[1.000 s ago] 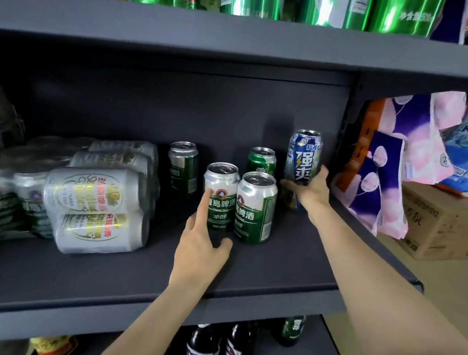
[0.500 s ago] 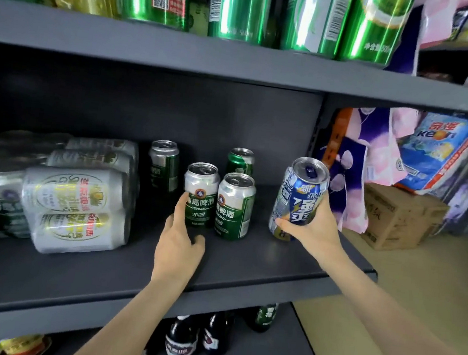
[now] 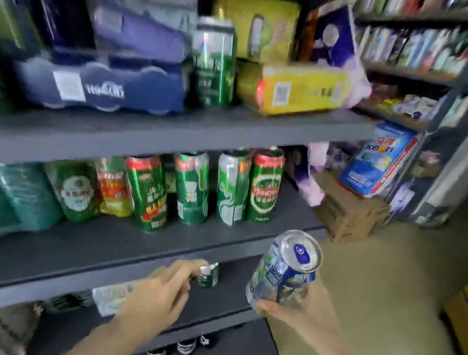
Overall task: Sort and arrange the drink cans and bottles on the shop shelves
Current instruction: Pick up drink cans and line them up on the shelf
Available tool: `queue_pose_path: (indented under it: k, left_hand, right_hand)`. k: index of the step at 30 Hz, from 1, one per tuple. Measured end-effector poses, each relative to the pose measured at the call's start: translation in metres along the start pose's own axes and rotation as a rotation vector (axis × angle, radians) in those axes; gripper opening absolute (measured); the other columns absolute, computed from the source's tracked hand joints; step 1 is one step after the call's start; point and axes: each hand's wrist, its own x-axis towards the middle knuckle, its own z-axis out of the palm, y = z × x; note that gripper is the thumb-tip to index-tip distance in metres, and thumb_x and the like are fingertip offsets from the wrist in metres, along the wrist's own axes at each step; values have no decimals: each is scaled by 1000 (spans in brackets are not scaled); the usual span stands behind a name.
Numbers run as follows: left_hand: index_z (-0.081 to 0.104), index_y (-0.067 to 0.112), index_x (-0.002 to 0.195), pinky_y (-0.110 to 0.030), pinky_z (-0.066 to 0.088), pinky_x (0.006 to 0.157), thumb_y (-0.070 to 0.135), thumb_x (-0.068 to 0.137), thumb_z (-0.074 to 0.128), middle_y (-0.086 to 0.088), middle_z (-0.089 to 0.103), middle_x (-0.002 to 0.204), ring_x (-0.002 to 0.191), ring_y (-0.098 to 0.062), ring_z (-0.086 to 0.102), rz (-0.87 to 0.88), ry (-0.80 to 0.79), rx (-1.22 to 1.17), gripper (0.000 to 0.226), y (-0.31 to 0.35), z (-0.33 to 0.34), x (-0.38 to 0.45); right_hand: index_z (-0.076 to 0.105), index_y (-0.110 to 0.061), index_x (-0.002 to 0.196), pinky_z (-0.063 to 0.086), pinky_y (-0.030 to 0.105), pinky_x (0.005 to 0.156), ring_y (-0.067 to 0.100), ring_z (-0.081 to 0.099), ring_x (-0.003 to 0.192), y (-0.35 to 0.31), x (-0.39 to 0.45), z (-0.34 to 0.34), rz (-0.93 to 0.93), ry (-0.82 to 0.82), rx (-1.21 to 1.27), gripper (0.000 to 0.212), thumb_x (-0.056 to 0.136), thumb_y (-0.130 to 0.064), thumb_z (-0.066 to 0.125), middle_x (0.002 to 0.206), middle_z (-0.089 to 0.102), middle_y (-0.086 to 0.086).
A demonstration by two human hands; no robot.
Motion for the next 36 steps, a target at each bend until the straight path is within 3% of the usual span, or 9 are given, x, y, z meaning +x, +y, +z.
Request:
queue_pose_path:
  k: [4,8,12,15,21,24,28,33,36]
  left_hand:
    - [13,58,133,-12,41,61,19,76,50,17,57,104,73,-2,54,88,-34,73,79,71,-139,13]
    - [39,28,129,-19,42,70,1,77,60,-2,60,104,85,-20,62,111,234,122,62,112,-262,64]
    - [47,14,126,-32,40,86,-2,80,55,-7,54,110,98,-24,52,96,499,113,49,144,-336,111]
    - [46,10,126,-37,37,90,7,80,51,-10,49,114,102,-27,47,90,661,80,47,161,-359,145]
    - [43,13,128,-41,36,91,24,76,47,-18,44,118,107,-32,42,20,890,77,53,174,-376,234]
    - [39,15,131,-44,36,94,32,77,50,-23,44,124,115,-36,42,28,988,108,57,175,-378,274]
    - [33,20,140,-43,33,100,27,75,71,-21,35,136,126,-35,33,-76,957,86,76,171,-364,299]
    - [23,21,144,-42,39,97,34,72,75,-12,33,129,119,-28,36,-202,903,-7,91,159,-354,309]
    - [16,21,146,-34,38,97,38,73,75,-4,32,140,127,-20,37,-242,841,-127,95,162,-353,309]
  right_hand:
    - [48,-27,119,47,10,76,2,62,101,-151,-19,-48,-97,30,-28,82,52,-5,90,112,66,-7]
    - [45,-34,122,46,13,85,7,60,107,-278,-21,-93,-302,114,-122,90,46,-27,93,117,62,-10]
    - [38,-29,131,44,18,90,0,56,107,-371,-7,-121,-463,177,-78,88,59,-21,87,118,56,-20]
    - [36,-31,130,44,11,83,-15,54,98,-416,20,-135,-536,215,3,85,62,-17,85,113,55,-24]
    - [35,-24,136,43,41,100,15,54,113,-464,124,-159,-465,161,4,90,62,-18,86,123,56,-8]
    - [33,-19,137,39,35,99,15,48,113,-470,176,-160,-384,67,-39,89,65,-14,85,126,50,-5]
    - [39,-17,127,40,31,85,16,47,100,-463,228,-152,-300,2,-70,73,68,-16,83,116,53,-1]
    - [38,-16,126,42,32,85,20,52,102,-456,273,-145,-303,74,-79,72,69,-19,82,123,56,4]
    - [35,-12,133,38,27,81,23,52,113,-452,281,-138,-342,139,-109,74,74,-22,79,126,55,7]
